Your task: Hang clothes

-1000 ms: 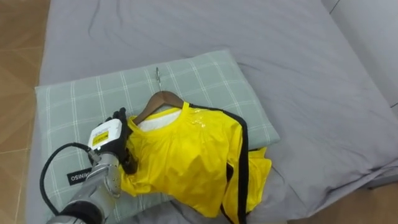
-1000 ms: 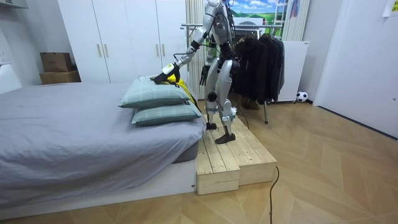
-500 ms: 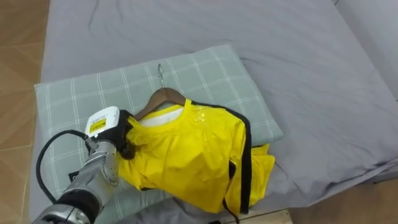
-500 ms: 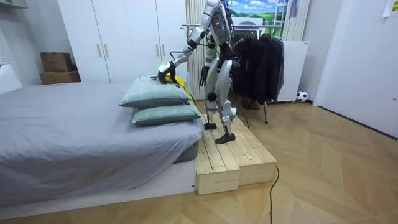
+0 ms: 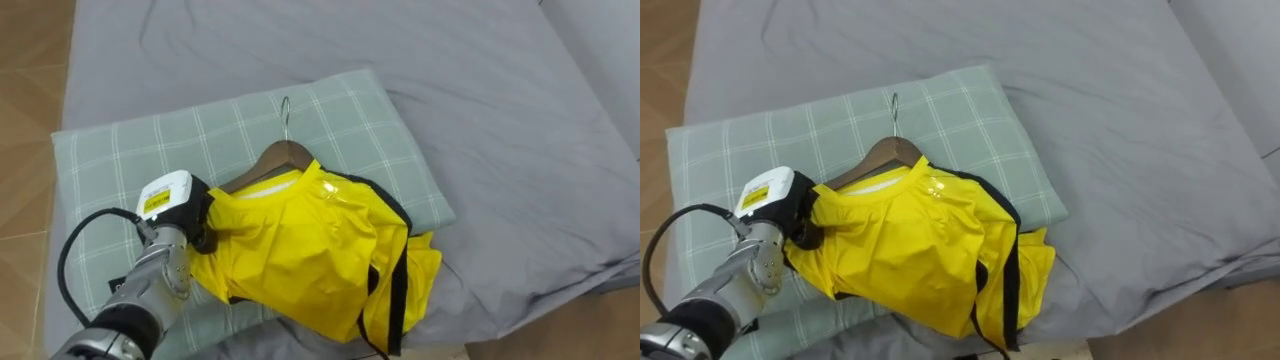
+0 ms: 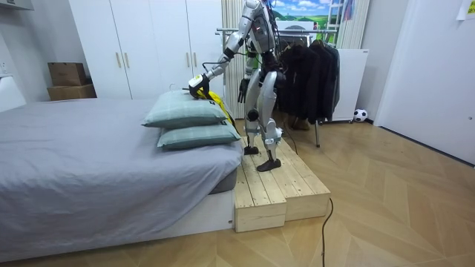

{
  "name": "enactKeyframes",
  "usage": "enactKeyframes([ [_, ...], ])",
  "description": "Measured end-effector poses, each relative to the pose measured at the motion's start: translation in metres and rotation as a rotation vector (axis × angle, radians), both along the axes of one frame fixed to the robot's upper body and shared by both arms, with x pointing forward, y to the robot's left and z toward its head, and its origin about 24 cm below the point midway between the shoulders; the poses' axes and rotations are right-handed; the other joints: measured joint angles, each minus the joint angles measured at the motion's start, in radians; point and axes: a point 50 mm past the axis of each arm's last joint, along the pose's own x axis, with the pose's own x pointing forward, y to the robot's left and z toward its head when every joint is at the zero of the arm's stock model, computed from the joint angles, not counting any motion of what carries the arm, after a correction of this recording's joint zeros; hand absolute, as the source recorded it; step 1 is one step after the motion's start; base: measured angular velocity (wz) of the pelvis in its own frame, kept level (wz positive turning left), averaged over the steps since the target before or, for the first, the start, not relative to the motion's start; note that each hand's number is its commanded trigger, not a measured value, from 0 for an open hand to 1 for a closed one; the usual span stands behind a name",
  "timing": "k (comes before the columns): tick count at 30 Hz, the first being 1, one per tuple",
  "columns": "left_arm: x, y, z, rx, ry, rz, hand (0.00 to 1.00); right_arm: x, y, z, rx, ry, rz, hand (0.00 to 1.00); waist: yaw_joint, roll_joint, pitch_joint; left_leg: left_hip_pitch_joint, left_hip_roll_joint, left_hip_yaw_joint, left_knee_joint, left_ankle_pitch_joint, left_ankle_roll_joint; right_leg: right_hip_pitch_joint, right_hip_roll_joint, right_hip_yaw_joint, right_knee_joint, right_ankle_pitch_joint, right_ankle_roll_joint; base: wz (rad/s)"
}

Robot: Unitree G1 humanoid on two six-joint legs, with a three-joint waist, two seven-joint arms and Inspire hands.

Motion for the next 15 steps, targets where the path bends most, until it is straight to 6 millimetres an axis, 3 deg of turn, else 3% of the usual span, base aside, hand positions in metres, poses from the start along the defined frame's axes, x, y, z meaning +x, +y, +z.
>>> enactKeyframes([
  [15,-0.0002,-0.0002,-0.0009,-0.004,0.013,-0.004,1.00,-0.0017,0.0002,-0.0008,0.008,0.007,0.009,0.00,0.000,0.000,0.0001,0.020,0.000,0.001,-0.007,0.000,0.000,0.013,0.001,0.000,-0.004,0.000,0.000,0.00],
])
